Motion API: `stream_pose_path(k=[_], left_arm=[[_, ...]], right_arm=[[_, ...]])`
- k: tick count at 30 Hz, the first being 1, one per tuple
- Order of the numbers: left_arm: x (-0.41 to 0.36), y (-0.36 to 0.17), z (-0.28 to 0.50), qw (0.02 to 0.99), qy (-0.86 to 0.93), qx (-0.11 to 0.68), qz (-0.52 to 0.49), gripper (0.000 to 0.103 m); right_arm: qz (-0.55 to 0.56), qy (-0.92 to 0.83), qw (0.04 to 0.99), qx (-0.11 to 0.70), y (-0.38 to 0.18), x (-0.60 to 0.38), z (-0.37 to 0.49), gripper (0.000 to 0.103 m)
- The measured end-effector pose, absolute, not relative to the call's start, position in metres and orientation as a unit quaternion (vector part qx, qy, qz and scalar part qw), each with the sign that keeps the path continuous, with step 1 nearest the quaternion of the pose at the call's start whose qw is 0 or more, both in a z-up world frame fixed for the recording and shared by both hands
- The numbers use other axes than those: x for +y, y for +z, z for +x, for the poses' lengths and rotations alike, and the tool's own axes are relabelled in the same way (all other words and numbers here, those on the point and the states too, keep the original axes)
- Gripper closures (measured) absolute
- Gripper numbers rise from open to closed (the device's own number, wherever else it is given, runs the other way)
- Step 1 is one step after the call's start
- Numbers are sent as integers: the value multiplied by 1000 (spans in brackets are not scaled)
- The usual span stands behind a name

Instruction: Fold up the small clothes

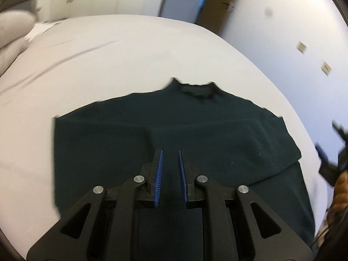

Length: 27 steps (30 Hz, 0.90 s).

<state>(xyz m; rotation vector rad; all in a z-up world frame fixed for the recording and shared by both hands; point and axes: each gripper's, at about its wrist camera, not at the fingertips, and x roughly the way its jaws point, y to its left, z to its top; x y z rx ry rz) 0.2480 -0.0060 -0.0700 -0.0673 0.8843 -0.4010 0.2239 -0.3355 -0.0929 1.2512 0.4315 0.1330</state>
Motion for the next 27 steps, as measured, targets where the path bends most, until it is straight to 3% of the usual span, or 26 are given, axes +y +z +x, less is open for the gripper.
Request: stream_pose_path(k=[5, 8, 9, 11, 13, 14, 15, 16, 17, 19, 22, 27], left_arm=[[-24, -109, 265, 867, -190, 459, -26, 89], [-14, -117, 263, 873, -211, 436, -51, 89], [-12, -121, 260, 873, -220, 432, -61, 89], [-1, -128, 261, 868, -239, 426, -93, 89], [8, -134, 265, 859, -253, 426, -130, 89], [11, -136, 267, 855, -257, 427, -142, 89], [11, -138, 269, 854, -258, 427, -146, 89], [10, -138, 269, 855, -258, 426, -146, 89], [7, -139, 269, 856, -257, 424, -144, 89], [5, -141, 270, 859, -256, 421, -140, 89], [2, -144, 272, 857, -259, 418, -151, 89], [7, -143, 270, 858, -259, 416, -152, 89]], right_arm=[[581, 111, 774, 227, -110, -315, 290, 37], [599, 70, 759, 243, -144, -328, 311, 38], [606, 58, 755, 243, -153, -333, 311, 43], [626, 49, 741, 239, -173, -347, 307, 80], [644, 55, 727, 230, -186, -359, 297, 92], [641, 47, 732, 226, -185, -363, 290, 93], [635, 35, 740, 220, -182, -368, 284, 92], [630, 19, 746, 215, -178, -372, 278, 75], [628, -6, 749, 210, -176, -381, 268, 66], [639, -12, 742, 203, -171, -395, 254, 65], [597, -13, 774, 211, -143, -401, 251, 45], [561, 92, 784, 250, -125, -378, 298, 39]])
